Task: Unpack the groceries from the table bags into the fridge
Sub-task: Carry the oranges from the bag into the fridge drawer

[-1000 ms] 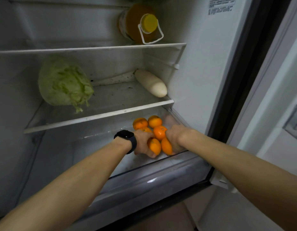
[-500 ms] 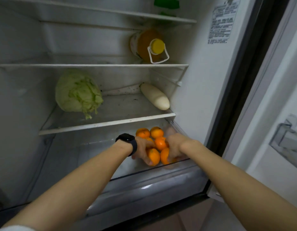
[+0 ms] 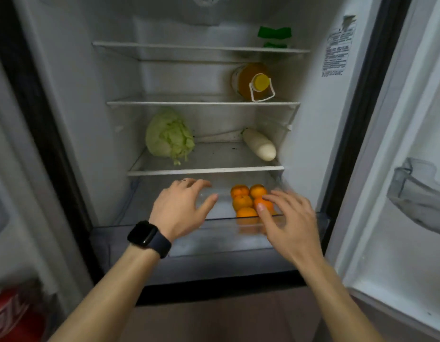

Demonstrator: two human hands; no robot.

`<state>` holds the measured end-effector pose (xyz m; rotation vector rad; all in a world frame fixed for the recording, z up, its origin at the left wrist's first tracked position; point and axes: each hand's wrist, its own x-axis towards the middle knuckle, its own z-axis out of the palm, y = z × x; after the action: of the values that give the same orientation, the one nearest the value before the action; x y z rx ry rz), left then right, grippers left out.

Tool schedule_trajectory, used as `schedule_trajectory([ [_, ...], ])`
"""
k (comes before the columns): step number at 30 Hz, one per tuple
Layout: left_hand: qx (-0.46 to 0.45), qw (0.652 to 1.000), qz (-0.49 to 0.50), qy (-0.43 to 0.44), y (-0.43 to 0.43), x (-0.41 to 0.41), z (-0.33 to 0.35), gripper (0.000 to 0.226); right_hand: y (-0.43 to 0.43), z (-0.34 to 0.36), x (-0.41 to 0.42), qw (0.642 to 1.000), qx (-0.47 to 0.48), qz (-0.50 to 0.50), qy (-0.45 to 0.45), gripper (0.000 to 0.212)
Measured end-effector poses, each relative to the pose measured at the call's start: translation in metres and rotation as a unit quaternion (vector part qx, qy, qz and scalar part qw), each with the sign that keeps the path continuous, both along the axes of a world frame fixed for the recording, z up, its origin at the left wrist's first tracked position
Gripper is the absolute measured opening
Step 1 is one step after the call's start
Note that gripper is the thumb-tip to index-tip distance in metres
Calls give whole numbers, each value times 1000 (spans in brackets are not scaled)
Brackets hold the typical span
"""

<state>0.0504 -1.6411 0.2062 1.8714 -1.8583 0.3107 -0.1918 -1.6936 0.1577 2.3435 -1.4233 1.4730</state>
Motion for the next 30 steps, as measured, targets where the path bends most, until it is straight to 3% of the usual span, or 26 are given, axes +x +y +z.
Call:
schedule_trajectory([
  [4, -125, 991, 24, -41, 36, -5, -52, 41, 17, -42, 17, 996, -33, -64, 61, 43],
  [9, -237, 959, 43, -147, 37, 3, -105, 45, 11, -58, 20, 995, -52, -63, 57, 47],
  [13, -298, 940, 53, -160, 22, 10, -106, 36, 1, -57, 22, 993, -79, -71, 46, 49],
  [18, -294, 941, 61, -155, 2, 18, -97, 36, -16, -45, 28, 994, -69, -60, 52, 57],
  [30, -177, 974, 99, -98, -66, 33, -82, 46, -94, -27, 54, 990, 16, -61, 124, 67],
])
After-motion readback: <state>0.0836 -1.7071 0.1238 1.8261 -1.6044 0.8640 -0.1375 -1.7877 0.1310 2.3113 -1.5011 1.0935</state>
